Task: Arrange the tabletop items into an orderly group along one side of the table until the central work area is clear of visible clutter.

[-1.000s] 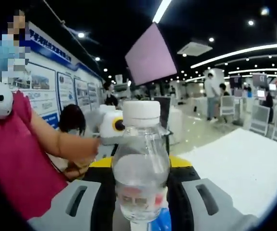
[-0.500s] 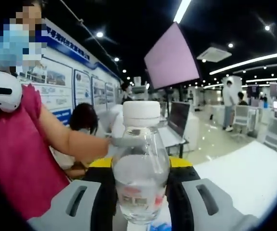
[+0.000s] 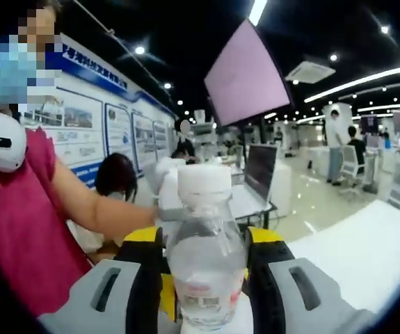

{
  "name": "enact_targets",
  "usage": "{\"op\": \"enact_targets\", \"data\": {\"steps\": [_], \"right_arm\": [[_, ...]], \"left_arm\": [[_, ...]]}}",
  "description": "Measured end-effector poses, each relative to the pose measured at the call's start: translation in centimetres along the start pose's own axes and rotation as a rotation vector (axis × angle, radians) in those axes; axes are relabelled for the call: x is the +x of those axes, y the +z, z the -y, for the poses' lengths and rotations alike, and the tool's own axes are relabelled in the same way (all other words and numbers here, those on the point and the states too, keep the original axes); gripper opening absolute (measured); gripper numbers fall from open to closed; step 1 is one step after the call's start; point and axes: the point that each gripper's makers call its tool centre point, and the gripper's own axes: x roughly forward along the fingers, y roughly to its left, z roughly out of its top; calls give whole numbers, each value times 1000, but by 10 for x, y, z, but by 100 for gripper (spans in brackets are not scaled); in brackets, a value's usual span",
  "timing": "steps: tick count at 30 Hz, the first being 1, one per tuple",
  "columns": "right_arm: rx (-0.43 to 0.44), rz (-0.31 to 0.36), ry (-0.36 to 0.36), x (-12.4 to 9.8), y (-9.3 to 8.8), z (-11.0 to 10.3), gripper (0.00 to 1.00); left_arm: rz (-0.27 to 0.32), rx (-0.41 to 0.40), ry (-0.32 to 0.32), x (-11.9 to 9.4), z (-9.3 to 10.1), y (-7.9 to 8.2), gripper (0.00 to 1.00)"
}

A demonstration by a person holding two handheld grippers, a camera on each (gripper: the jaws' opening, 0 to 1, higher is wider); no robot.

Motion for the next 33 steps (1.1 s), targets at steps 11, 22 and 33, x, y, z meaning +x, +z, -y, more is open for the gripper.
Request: {"op": "enact_targets", "data": {"steps": [11, 22, 33], "right_arm": [[-37, 43, -41, 14, 6, 42, 24], [-64, -36, -58, 38, -31, 93, 22], [-114, -133, -81, 53, -87, 137, 22]], "left_arm": [[-61, -7, 35, -5, -43, -27, 40], [-108, 19, 41, -2, -96, -60, 41], [-224, 74, 30, 9, -148, -117, 41]]}}
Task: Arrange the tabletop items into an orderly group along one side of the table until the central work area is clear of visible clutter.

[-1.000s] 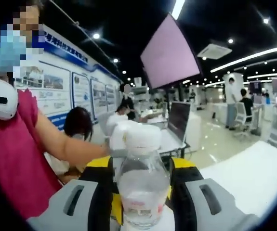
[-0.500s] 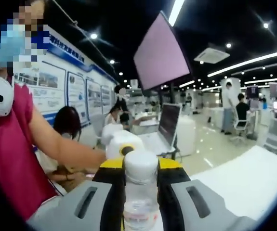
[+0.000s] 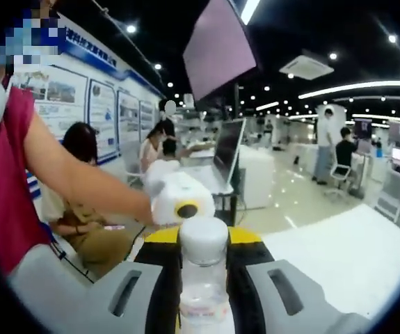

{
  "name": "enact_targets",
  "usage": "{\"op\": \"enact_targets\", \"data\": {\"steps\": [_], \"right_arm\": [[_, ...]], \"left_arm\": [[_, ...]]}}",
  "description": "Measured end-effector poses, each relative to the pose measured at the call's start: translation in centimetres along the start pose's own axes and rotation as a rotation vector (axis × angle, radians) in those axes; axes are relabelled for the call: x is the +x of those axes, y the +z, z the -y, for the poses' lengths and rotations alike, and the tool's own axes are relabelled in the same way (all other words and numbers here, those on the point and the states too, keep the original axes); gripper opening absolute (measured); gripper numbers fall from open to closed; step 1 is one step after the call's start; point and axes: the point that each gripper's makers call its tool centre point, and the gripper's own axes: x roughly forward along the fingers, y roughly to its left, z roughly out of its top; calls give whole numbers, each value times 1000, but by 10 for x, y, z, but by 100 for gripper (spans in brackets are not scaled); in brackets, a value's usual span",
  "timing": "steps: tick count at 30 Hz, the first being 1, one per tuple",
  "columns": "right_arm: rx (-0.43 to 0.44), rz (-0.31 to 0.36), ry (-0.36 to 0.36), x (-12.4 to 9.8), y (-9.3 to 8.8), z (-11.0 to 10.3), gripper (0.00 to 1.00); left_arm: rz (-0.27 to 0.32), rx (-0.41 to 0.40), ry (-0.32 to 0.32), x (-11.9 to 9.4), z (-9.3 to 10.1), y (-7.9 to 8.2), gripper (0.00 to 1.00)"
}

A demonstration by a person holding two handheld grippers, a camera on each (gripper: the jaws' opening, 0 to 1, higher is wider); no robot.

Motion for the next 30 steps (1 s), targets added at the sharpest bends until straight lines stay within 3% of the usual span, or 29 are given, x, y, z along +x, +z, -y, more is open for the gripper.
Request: {"op": "enact_targets", "data": {"steps": [4, 8, 14, 30], "right_arm": [[7, -36, -7, 7, -22, 12, 22], [29, -67, -11, 11, -49, 23, 22], [58, -110, -17, 13, -75, 30, 22], [65, -160, -27, 6, -103, 34, 23]], "left_arm": [[-30, -14, -8, 10, -11, -20, 41], [-105, -21, -9, 20, -25, -46, 41], [-145, -34, -10, 32, -33, -69, 41], [-188, -9, -27, 50, -34, -88, 41]]}}
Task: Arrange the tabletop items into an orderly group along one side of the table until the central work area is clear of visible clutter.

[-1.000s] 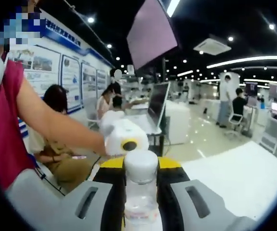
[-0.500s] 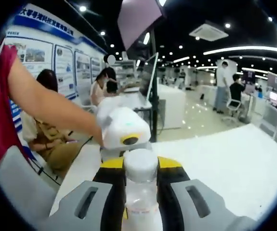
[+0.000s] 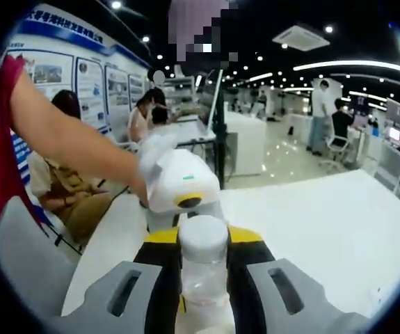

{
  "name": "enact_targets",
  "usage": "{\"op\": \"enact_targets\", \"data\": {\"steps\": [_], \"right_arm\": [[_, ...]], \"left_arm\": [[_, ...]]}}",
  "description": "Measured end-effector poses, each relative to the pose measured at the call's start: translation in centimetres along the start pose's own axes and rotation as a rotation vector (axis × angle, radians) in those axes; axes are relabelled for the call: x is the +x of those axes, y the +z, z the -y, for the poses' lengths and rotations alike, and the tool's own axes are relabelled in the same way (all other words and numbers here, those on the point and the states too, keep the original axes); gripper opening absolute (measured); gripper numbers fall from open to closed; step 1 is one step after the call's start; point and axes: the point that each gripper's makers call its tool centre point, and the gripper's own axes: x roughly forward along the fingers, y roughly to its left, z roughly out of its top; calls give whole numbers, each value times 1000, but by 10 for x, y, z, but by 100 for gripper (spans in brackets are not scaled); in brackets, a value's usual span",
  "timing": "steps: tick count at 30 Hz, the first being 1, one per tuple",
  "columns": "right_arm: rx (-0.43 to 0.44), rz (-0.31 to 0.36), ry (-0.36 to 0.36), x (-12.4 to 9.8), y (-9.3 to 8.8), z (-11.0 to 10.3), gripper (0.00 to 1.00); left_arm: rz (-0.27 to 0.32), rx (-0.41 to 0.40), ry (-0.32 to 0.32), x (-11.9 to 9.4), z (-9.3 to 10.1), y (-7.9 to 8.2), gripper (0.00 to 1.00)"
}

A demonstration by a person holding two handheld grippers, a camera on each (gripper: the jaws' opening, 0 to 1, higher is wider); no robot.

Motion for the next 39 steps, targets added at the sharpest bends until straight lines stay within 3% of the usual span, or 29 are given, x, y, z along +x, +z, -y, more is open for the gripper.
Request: {"op": "enact_targets", "data": {"steps": [23, 28, 32, 39], "right_arm": [[17, -3, -49, -3, -1, 4, 24], [58, 0, -58, -3, 0, 6, 25], [92, 35, -71, -6, 9, 8, 34], [101, 58, -89, -13, 16, 14, 39]], "left_arm": [[-8, 40, -19, 3, 0, 1, 43], [-71, 17, -14, 6, 1, -14, 51], [-64, 3, -7, 6, 2, -14, 53], [-51, -8, 9, 3, -1, -10, 58]]}}
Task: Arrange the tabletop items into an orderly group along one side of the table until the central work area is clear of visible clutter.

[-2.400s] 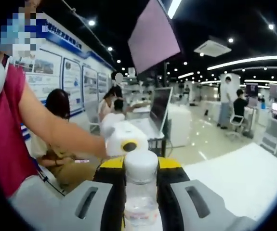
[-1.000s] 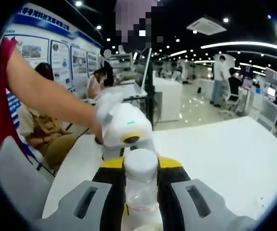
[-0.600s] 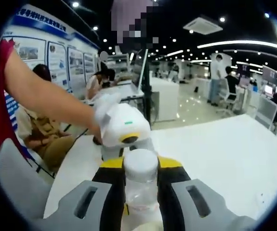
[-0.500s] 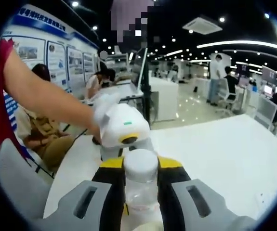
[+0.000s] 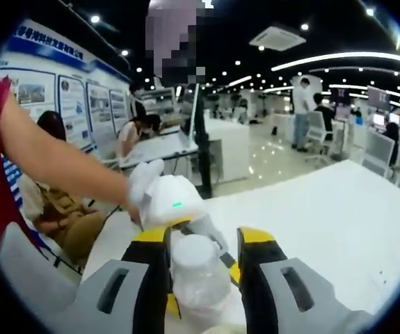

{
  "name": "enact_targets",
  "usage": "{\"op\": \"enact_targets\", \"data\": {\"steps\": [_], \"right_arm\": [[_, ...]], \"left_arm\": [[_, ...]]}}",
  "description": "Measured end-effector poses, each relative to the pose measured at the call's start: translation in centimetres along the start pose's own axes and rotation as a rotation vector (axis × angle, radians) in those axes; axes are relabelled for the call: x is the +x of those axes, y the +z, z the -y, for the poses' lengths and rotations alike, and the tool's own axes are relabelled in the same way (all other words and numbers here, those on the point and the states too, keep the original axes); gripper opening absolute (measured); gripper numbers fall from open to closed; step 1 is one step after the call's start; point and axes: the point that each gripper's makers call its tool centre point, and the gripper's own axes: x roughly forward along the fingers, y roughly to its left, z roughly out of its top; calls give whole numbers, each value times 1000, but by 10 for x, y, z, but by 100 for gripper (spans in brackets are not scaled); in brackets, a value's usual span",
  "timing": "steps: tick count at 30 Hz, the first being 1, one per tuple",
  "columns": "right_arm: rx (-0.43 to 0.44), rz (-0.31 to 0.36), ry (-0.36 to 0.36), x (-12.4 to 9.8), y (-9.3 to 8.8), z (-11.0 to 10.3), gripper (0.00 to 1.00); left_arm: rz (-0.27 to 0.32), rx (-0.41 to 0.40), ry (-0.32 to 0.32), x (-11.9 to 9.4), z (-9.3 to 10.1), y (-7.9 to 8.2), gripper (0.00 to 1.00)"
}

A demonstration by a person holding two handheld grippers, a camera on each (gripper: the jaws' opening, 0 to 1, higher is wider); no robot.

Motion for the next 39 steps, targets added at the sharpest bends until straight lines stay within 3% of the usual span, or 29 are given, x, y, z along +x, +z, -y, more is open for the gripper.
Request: {"op": "enact_targets", "data": {"steps": [13, 18, 22, 25, 28, 39], "right_arm": [[31, 116, -63, -29, 26, 9, 50], [48, 142, -85, -46, 26, 11, 61], [82, 183, -99, -59, 30, 11, 81], [70, 175, -109, -67, 28, 9, 90], [60, 154, -107, -77, 22, 4, 100], [38, 6, -116, -136, -35, -17, 100]], "left_arm": [[13, -40, 49, -21, -1, 1, 65], [31, -69, 82, -34, 0, 4, 67], [33, -79, 102, -42, 3, 6, 70], [37, -85, 112, -47, 6, 8, 72], [39, -88, 120, -52, 11, 11, 74], [44, -80, 151, -71, 32, 23, 76]]}}
